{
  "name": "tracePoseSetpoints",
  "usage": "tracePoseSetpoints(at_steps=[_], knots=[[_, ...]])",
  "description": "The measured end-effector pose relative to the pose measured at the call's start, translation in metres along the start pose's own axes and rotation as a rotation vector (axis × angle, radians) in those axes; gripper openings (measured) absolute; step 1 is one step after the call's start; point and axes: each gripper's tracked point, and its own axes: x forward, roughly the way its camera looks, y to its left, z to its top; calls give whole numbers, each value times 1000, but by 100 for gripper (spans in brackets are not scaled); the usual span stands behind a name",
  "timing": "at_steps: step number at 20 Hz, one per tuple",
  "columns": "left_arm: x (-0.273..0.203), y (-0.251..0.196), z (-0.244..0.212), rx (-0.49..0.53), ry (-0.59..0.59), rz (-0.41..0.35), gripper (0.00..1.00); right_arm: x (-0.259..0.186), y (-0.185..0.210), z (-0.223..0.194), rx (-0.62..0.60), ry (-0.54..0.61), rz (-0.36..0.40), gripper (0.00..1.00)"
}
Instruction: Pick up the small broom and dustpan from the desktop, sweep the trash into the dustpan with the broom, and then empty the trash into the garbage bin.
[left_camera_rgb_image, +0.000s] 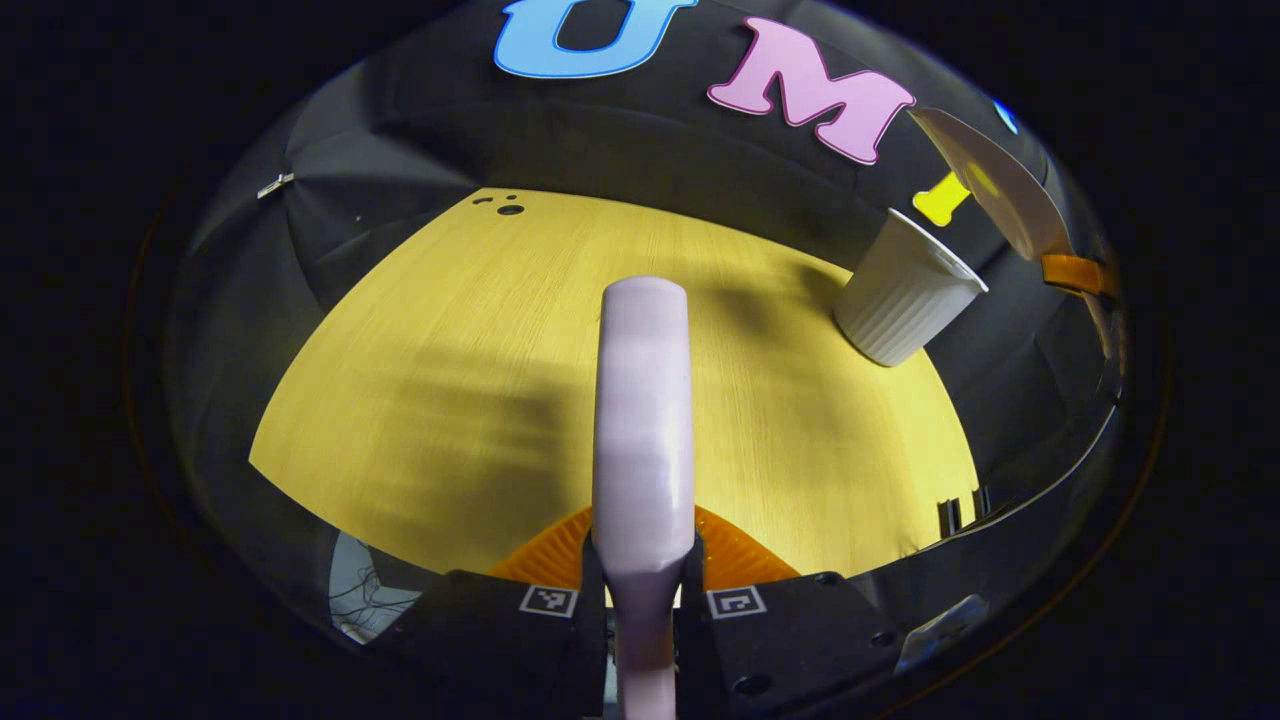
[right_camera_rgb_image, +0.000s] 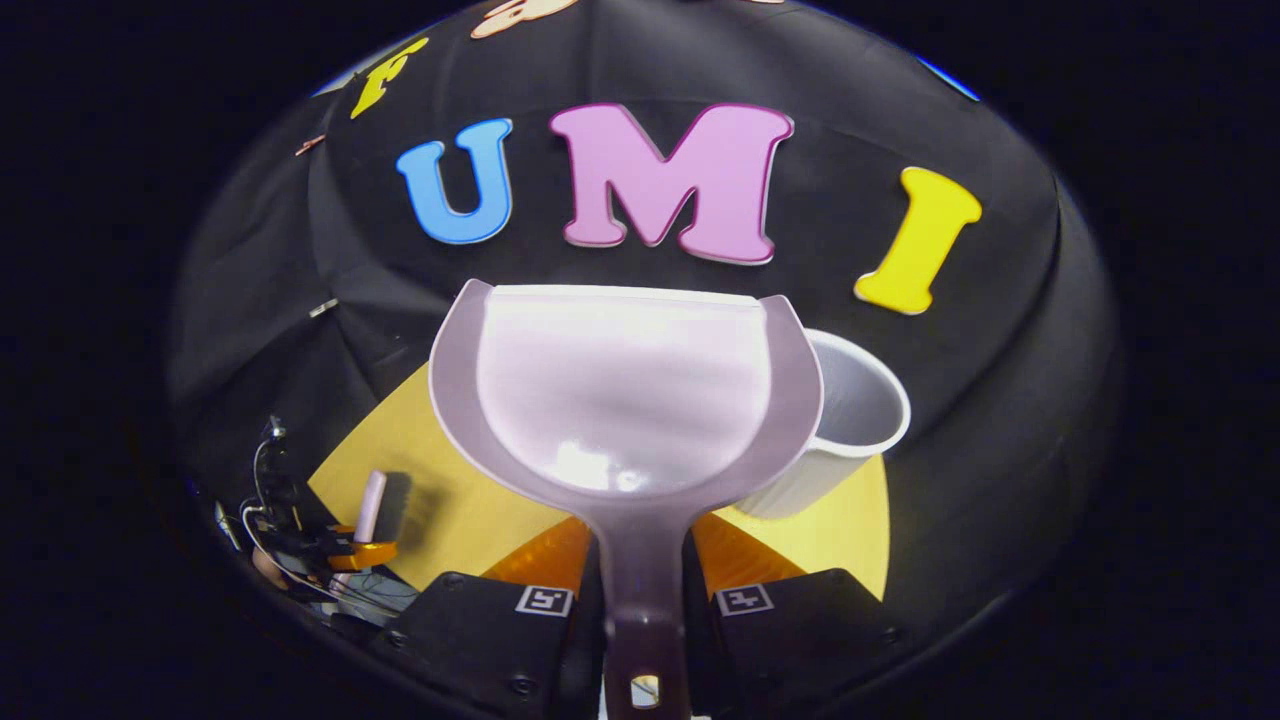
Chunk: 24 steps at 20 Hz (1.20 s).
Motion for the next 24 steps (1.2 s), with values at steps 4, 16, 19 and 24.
tracePoseSetpoints(at_steps=[4,16,19,24], knots=[[-2,-3,-11,0,7,-5,33,9,0,-22,31,68,51,37],[88,17,12,48,128,97,32,75,-6,-124,58,359,3,37],[120,24,21,80,171,123,34,88,-15,-137,23,410,-42,37],[147,23,20,206,250,159,36,92,-14,-139,49,453,-13,37]])
